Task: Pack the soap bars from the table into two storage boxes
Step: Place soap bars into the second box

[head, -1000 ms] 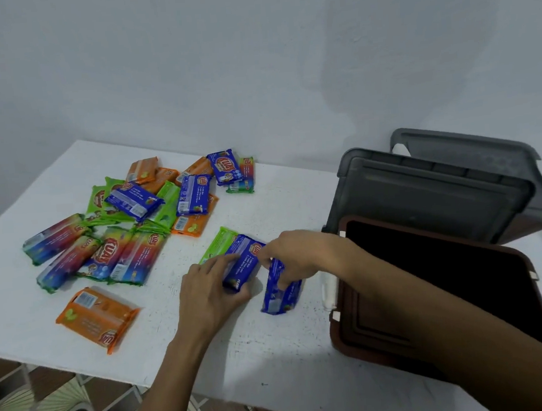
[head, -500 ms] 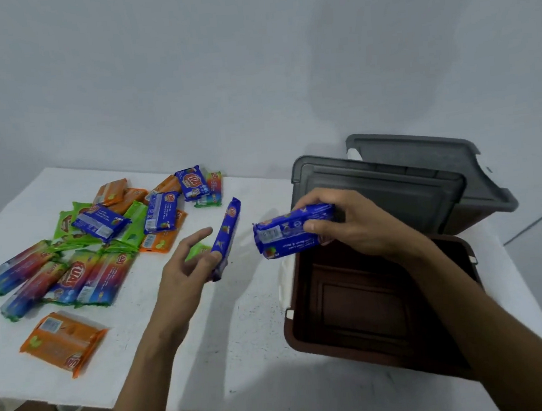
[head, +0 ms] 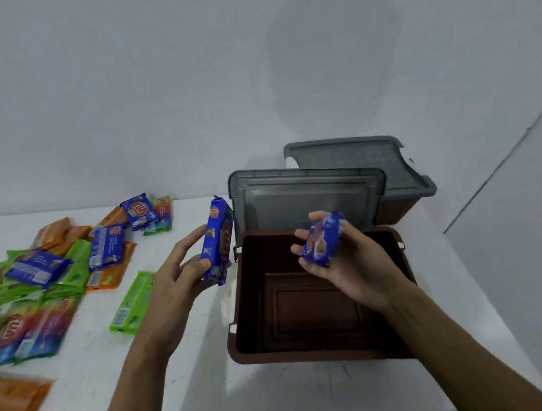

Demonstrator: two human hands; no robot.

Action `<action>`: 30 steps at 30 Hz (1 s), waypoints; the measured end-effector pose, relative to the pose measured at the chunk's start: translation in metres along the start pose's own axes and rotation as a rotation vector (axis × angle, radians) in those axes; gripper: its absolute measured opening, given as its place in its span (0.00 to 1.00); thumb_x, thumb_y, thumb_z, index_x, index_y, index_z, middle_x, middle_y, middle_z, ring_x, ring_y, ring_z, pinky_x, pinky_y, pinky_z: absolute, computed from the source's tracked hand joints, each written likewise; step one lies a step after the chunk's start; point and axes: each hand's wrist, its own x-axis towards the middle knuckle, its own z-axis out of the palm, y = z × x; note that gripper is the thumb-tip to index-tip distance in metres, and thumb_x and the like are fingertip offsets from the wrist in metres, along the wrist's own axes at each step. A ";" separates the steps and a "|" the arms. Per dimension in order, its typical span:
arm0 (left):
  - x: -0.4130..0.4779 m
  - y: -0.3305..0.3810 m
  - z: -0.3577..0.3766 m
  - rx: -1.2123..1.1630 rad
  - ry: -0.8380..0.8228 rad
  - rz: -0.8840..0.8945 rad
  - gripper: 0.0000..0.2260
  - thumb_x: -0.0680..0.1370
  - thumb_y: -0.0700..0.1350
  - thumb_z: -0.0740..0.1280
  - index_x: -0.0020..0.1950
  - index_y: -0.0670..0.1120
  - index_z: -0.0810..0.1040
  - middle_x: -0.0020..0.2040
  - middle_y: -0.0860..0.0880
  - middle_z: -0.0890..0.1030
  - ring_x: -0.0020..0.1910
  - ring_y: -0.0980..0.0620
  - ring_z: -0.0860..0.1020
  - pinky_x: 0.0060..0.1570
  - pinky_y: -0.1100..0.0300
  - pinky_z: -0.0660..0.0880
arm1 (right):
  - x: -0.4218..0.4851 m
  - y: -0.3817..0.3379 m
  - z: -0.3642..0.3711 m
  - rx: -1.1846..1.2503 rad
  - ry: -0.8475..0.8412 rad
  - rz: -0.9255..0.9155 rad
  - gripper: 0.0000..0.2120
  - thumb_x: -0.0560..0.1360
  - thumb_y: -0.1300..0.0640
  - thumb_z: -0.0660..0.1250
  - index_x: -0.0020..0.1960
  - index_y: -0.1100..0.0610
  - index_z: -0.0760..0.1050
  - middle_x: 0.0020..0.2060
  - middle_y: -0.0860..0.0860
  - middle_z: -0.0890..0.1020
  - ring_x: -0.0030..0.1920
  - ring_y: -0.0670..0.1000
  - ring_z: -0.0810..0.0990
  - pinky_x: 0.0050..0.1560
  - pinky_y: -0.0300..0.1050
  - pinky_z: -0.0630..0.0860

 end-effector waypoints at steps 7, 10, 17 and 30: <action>0.004 0.002 0.015 -0.009 -0.025 -0.024 0.20 0.75 0.41 0.65 0.63 0.61 0.74 0.52 0.56 0.83 0.53 0.52 0.82 0.54 0.49 0.76 | -0.014 -0.001 -0.016 0.172 -0.004 0.109 0.40 0.65 0.32 0.70 0.66 0.60 0.76 0.64 0.65 0.76 0.65 0.67 0.74 0.59 0.66 0.75; 0.003 0.000 0.015 -0.034 -0.069 -0.044 0.24 0.71 0.43 0.64 0.64 0.62 0.73 0.55 0.54 0.83 0.56 0.49 0.81 0.55 0.50 0.76 | -0.015 -0.003 -0.013 0.020 0.204 0.103 0.34 0.67 0.36 0.70 0.61 0.61 0.76 0.54 0.62 0.83 0.52 0.62 0.84 0.44 0.59 0.82; 0.006 -0.003 0.019 -0.178 -0.095 -0.074 0.27 0.71 0.33 0.63 0.69 0.50 0.70 0.61 0.41 0.80 0.58 0.41 0.80 0.55 0.48 0.79 | -0.001 0.000 -0.015 -0.468 0.379 0.000 0.10 0.77 0.56 0.68 0.56 0.57 0.72 0.54 0.57 0.78 0.48 0.56 0.83 0.34 0.48 0.82; 0.015 -0.009 0.004 -0.195 0.094 -0.153 0.17 0.80 0.39 0.61 0.66 0.54 0.74 0.54 0.49 0.83 0.52 0.49 0.82 0.42 0.53 0.82 | 0.041 0.053 -0.016 -0.785 0.174 0.029 0.06 0.78 0.60 0.66 0.53 0.51 0.76 0.55 0.54 0.79 0.51 0.51 0.83 0.41 0.40 0.80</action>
